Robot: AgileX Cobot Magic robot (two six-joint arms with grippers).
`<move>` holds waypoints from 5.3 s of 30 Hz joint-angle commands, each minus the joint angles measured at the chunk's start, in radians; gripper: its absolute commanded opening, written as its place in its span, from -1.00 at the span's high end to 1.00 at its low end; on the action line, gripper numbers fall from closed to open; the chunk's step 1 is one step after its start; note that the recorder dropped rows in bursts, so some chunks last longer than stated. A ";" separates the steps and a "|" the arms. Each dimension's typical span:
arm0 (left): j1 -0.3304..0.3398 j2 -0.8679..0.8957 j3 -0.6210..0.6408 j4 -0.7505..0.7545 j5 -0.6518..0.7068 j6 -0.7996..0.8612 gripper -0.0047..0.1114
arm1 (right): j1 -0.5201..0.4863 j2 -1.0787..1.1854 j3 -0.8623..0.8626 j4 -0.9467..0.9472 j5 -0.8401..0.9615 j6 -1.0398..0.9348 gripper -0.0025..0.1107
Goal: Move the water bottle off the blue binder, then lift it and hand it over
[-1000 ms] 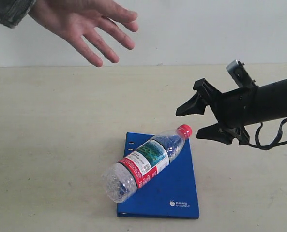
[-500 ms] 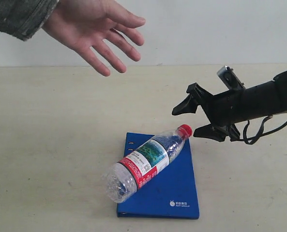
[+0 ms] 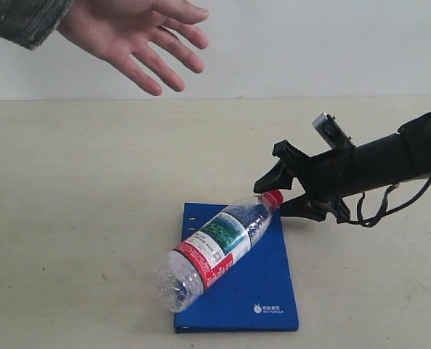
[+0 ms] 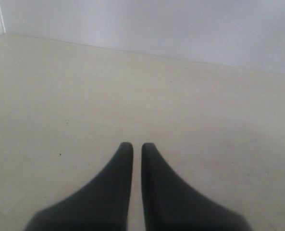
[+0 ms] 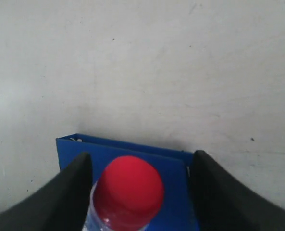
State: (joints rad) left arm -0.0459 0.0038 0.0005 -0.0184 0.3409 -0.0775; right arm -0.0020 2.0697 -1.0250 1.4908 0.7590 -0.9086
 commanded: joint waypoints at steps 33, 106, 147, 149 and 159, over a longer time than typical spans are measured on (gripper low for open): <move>0.004 -0.004 -0.001 0.002 -0.005 0.003 0.81 | 0.001 -0.106 -0.222 -0.297 0.293 -0.674 -0.27; 0.004 -0.004 -0.001 0.002 -0.005 0.003 0.81 | 0.221 -0.212 0.004 -1.047 -0.076 -0.629 0.10; 0.004 -0.004 -0.001 0.002 -0.005 0.003 0.81 | 0.219 -0.657 -0.001 -1.615 -0.034 0.157 0.96; 0.004 -0.004 -0.001 0.002 -0.005 0.003 0.81 | 0.206 -0.657 -0.001 -1.620 -0.037 0.176 0.96; 0.004 -0.004 -0.001 0.002 -0.005 0.003 0.81 | 0.090 -0.691 -0.001 -1.614 -0.108 0.253 0.96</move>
State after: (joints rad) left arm -0.0459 0.0038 0.0005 -0.0184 0.3409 -0.0775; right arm 0.1017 1.3999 -1.0228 -0.1228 0.6749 -0.6739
